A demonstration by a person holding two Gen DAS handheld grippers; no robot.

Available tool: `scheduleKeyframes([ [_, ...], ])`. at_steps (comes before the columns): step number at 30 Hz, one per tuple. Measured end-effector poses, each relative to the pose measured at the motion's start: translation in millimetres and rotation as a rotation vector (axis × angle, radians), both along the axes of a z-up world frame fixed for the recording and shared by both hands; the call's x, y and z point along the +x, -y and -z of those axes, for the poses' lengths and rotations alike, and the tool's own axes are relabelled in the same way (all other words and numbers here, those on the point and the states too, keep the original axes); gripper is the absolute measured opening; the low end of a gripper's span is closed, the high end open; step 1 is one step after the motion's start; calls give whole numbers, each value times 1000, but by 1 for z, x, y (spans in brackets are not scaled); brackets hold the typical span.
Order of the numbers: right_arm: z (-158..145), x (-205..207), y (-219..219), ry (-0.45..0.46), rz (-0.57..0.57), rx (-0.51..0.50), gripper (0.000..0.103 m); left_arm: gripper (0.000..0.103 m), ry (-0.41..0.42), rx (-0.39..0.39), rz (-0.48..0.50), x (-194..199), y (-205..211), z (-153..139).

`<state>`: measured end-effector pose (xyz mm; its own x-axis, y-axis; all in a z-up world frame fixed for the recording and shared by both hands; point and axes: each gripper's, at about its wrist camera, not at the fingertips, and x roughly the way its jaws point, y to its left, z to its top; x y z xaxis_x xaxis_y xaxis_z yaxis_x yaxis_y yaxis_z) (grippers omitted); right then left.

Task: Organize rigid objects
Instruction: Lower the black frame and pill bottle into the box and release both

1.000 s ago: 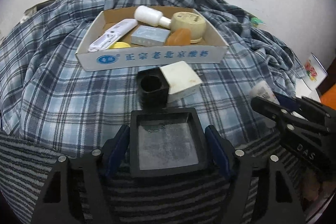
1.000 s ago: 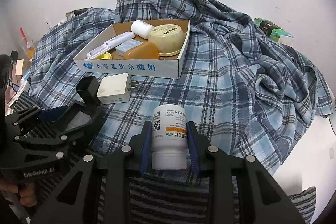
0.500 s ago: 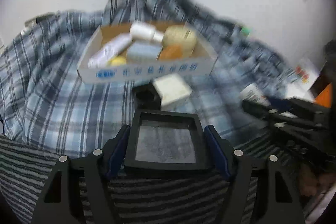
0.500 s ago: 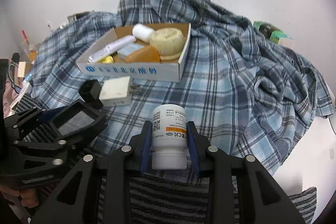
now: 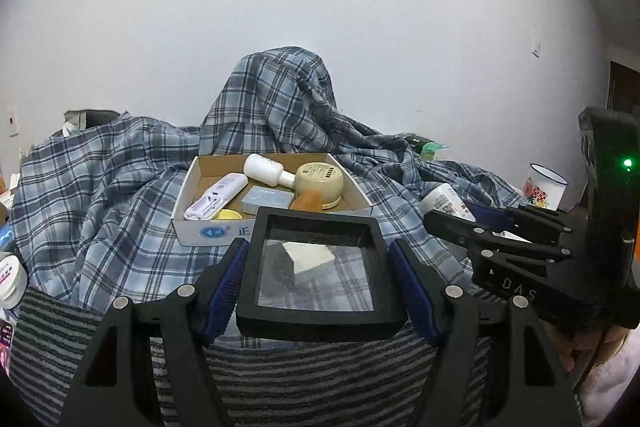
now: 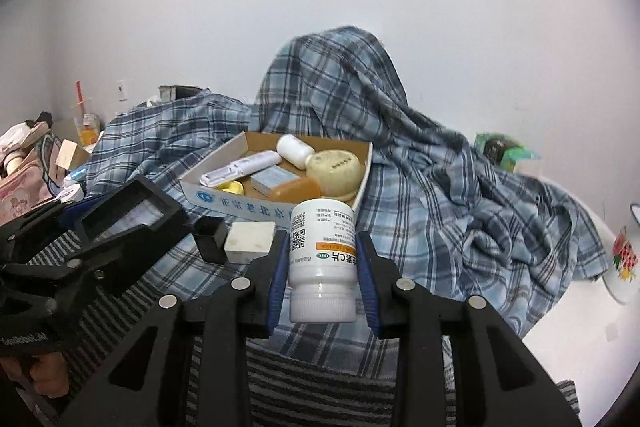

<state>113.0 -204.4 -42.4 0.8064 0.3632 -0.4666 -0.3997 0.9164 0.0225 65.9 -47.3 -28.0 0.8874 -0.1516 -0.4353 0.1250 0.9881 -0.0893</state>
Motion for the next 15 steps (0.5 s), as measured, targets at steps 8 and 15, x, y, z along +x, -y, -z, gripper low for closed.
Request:
scheduleKeyframes([
  [8,-2,-5,-1,32,-6,2,32,73,59,8,-20,-11,0,-6],
  [15,-12,-3,5,26,-1,44,32,73,204,38,-42,-30,-8,-46],
])
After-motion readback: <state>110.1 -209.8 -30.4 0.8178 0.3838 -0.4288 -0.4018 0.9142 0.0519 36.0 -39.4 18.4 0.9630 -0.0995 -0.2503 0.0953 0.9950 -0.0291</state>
